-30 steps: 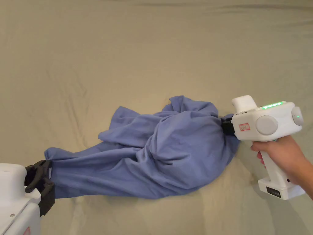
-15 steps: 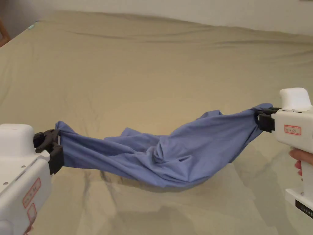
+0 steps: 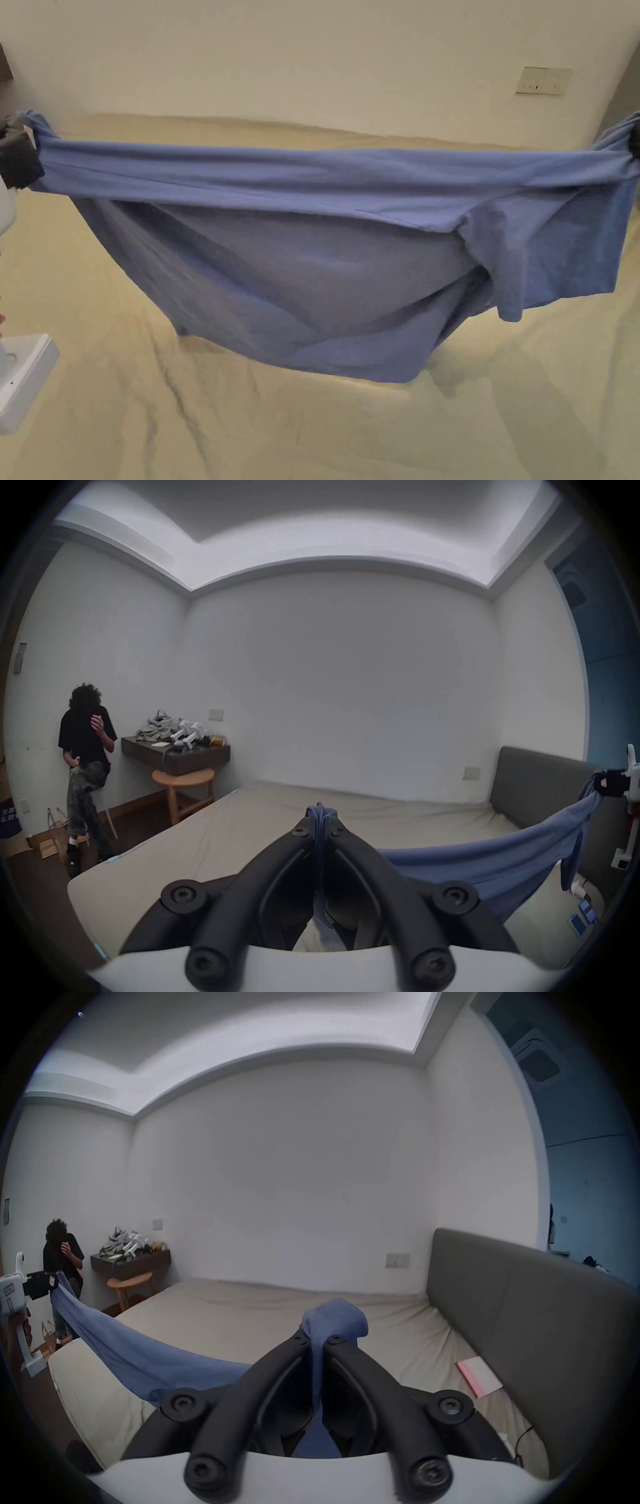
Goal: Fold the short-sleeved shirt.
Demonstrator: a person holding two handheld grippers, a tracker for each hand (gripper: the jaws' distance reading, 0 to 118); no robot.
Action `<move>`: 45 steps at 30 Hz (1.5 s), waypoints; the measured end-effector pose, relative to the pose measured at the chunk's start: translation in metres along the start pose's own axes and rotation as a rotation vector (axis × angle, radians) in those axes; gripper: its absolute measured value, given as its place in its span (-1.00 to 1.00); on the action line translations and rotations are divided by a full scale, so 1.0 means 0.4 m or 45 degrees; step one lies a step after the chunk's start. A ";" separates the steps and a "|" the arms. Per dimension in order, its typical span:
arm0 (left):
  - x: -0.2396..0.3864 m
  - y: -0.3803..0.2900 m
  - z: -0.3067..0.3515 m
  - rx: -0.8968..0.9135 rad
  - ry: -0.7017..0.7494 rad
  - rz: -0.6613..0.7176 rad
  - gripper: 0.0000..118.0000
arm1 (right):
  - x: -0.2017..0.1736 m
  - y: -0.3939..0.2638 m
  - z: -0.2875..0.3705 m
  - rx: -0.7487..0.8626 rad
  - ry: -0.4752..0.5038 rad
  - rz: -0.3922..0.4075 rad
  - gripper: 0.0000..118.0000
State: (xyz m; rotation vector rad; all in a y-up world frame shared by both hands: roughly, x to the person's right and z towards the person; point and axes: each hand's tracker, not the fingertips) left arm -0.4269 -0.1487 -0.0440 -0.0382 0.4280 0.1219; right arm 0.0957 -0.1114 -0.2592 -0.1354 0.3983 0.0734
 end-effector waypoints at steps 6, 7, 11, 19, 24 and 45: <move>0.042 0.151 -0.072 0.062 -0.023 0.001 -0.97 | 0.019 0.114 0.006 0.088 -0.051 0.046 -0.91; 0.051 0.174 -0.083 0.070 -0.025 -0.010 -0.97 | 0.024 0.130 0.002 0.107 -0.062 0.046 -0.91; 0.081 0.256 -0.135 0.090 -0.037 -0.025 -0.97 | 0.033 0.203 -0.026 0.165 -0.098 0.054 -0.91; 0.148 0.377 -0.299 0.103 -0.021 -0.020 -0.97 | 0.075 0.315 -0.200 0.151 -0.149 0.105 -0.91; 0.188 0.414 -0.405 0.114 0.014 -0.100 -0.97 | 0.066 0.352 -0.289 0.151 -0.184 0.084 -0.91; 0.156 0.229 -0.720 -0.017 0.127 -0.188 -0.97 | 0.031 0.123 -0.674 -0.029 -0.184 0.155 -0.91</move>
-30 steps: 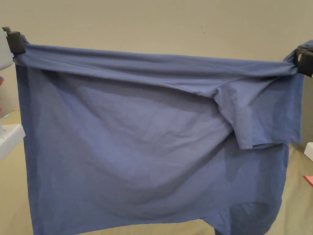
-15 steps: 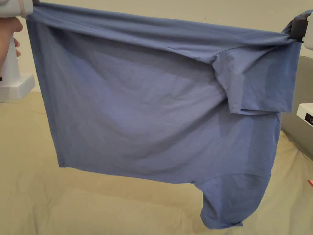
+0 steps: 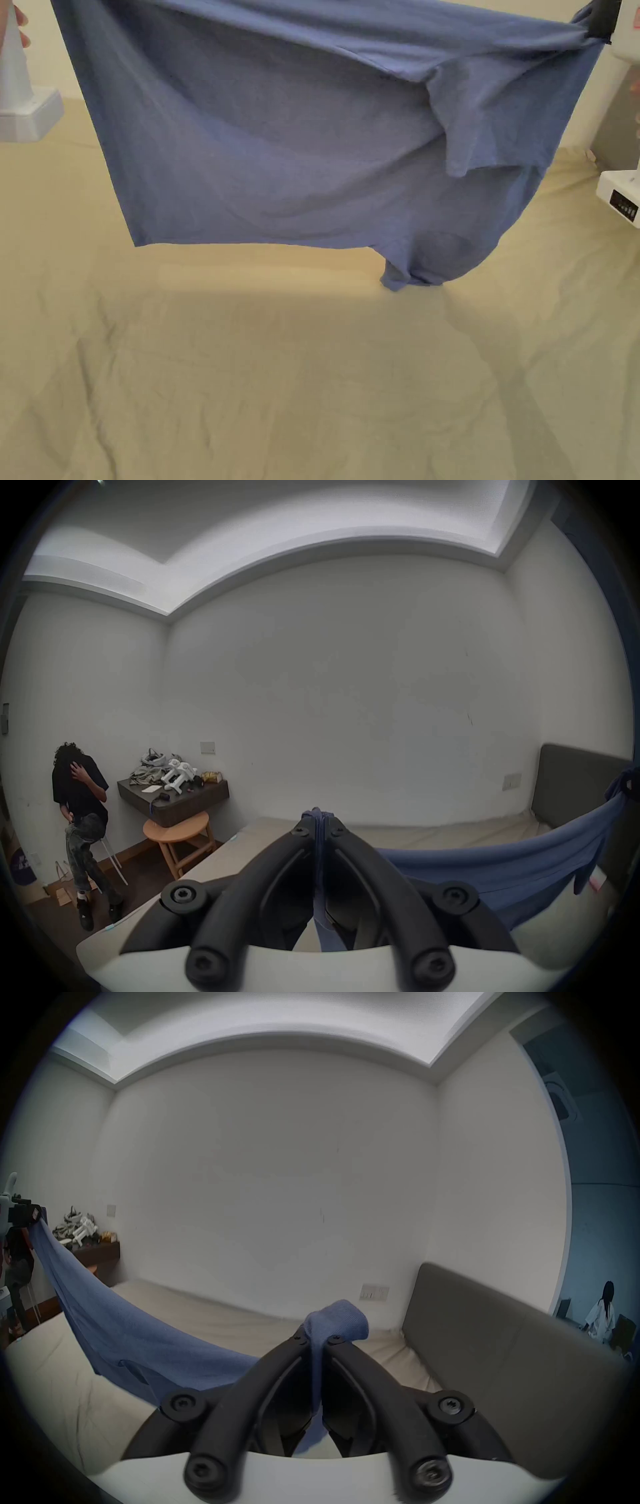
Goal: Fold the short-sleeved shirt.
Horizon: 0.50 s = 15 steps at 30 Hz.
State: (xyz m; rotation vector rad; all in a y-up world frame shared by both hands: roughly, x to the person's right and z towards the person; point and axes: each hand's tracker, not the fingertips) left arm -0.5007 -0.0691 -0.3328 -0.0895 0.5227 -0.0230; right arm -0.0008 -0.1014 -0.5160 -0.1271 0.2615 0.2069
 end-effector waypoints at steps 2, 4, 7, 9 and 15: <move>-0.006 -0.092 -0.001 -0.044 -0.023 -0.048 -0.97 | -0.030 -0.097 0.003 -0.074 0.020 0.021 -0.91; -0.022 -0.201 0.001 -0.133 -0.030 -0.066 -0.97 | -0.055 -0.201 0.010 -0.162 0.068 0.012 -0.91; -0.056 -0.388 0.041 -0.289 -0.031 -0.083 -0.97 | -0.095 -0.364 0.052 -0.299 0.131 0.046 -0.91; -0.082 -0.503 0.081 -0.403 -0.030 -0.101 -0.97 | -0.119 -0.463 0.093 -0.386 0.167 0.121 -0.91; -0.156 -0.852 0.302 -0.731 -0.055 -0.159 -0.97 | -0.177 -0.741 0.278 -0.718 0.290 0.210 -0.91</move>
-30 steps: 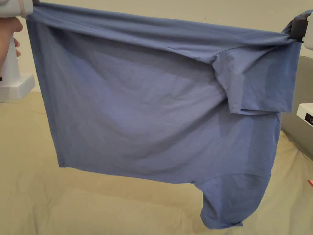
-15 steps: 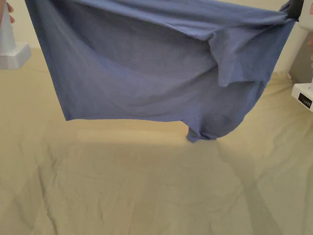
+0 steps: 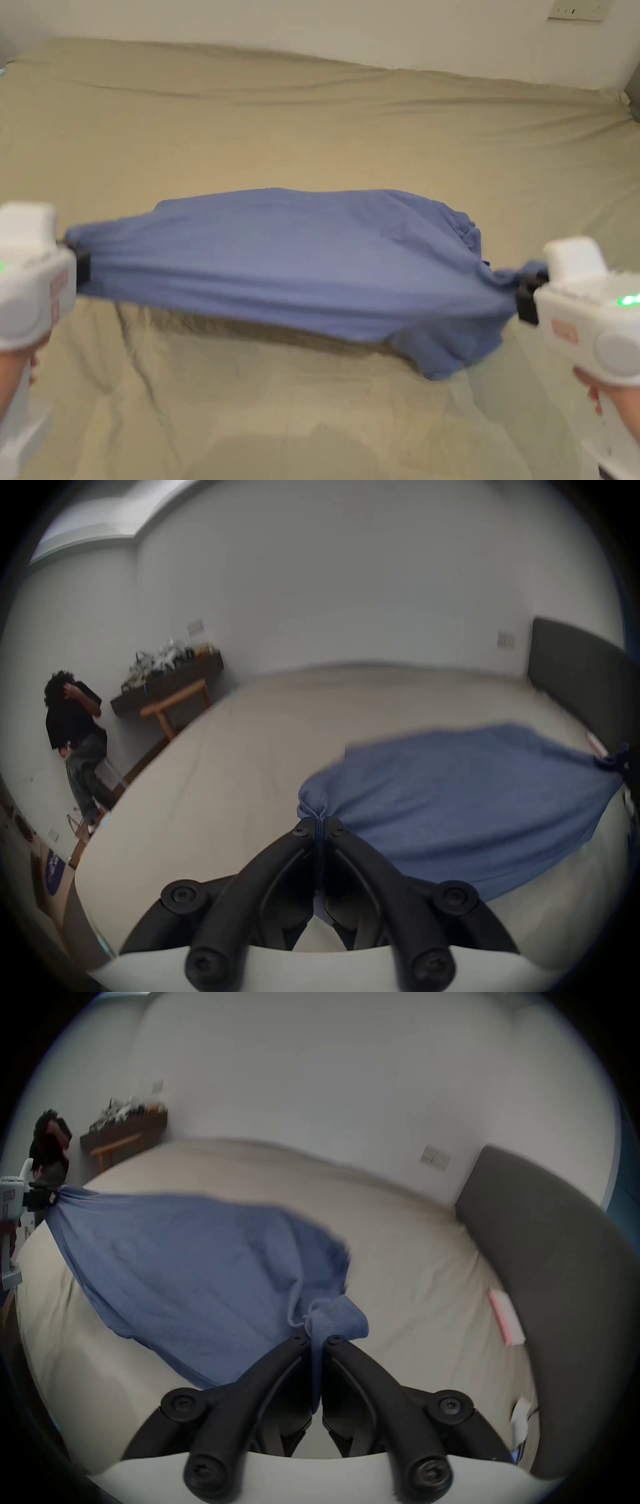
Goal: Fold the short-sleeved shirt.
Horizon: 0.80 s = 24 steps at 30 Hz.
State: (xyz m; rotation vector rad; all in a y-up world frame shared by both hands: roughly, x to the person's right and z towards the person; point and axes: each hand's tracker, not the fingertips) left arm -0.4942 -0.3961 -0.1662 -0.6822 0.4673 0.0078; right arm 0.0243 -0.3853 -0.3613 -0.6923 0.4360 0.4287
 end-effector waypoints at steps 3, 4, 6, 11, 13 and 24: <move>0.003 -0.165 0.042 -0.172 -0.027 -0.029 -0.97 | -0.038 -0.138 0.017 -0.138 0.066 -0.020 -0.91; 0.001 -0.198 0.054 -0.203 -0.024 -0.038 -0.97 | -0.047 -0.169 0.027 -0.173 0.080 -0.022 -0.91; -0.008 -0.274 0.088 -0.301 -0.057 -0.073 -0.97 | -0.067 -0.244 0.059 -0.248 0.106 -0.068 -0.91; -0.019 -0.357 0.177 -0.411 -0.046 -0.147 -0.97 | -0.069 -0.371 0.144 -0.343 0.162 -0.228 -0.91; -0.027 -0.368 0.213 -0.438 -0.069 -0.163 -0.97 | -0.061 -0.408 0.179 -0.352 0.175 -0.270 -0.91; -0.002 -0.454 0.325 -0.627 -0.196 -0.280 -0.97 | -0.053 -0.471 0.305 -0.455 0.168 -0.310 -0.91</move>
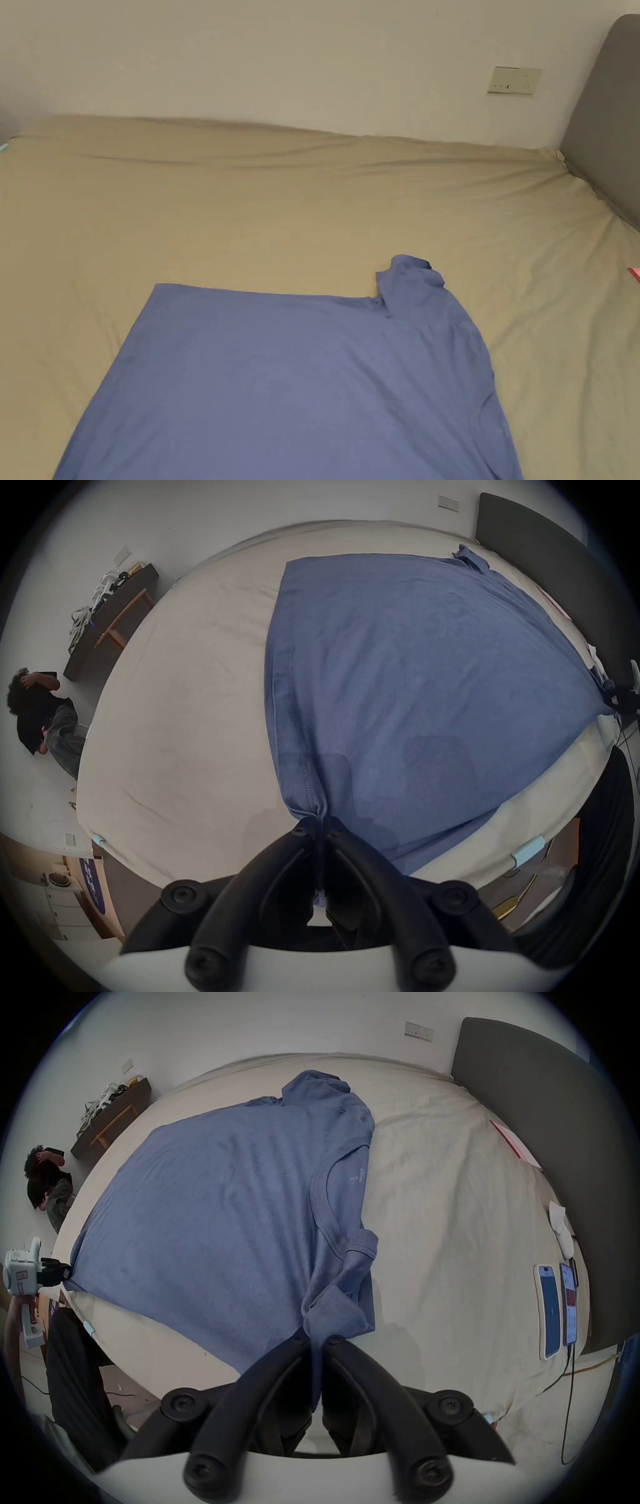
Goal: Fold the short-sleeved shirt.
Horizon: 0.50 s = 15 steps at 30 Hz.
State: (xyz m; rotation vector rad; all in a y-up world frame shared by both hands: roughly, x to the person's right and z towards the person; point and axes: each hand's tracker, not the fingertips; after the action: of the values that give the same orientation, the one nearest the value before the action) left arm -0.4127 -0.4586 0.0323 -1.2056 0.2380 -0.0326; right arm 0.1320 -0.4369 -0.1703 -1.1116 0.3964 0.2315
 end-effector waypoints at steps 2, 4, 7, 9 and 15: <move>0.022 -0.002 0.009 -0.015 -0.014 -0.027 -0.97 | -0.003 -0.017 0.000 -0.030 0.001 -0.006 -0.91; 0.028 0.001 0.007 -0.012 -0.003 -0.043 -0.97 | -0.003 -0.024 -0.003 -0.053 0.010 -0.018 -0.91; -0.008 0.025 0.001 0.061 0.009 0.061 -0.17 | -0.012 0.001 0.000 0.002 -0.042 -0.048 -0.03; -0.016 0.060 0.030 0.151 -0.027 0.121 0.78 | -0.022 0.044 0.019 0.055 -0.137 -0.025 0.67; -0.013 0.215 0.210 0.648 -0.053 0.260 0.94 | -0.082 0.222 0.174 0.472 -0.103 0.025 0.67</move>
State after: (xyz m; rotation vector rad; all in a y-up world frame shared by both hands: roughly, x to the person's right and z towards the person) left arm -0.4098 -0.3493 -0.0186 -0.6711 0.2943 0.1053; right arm 0.0825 -0.3352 -0.2027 -0.7322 0.3607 0.2095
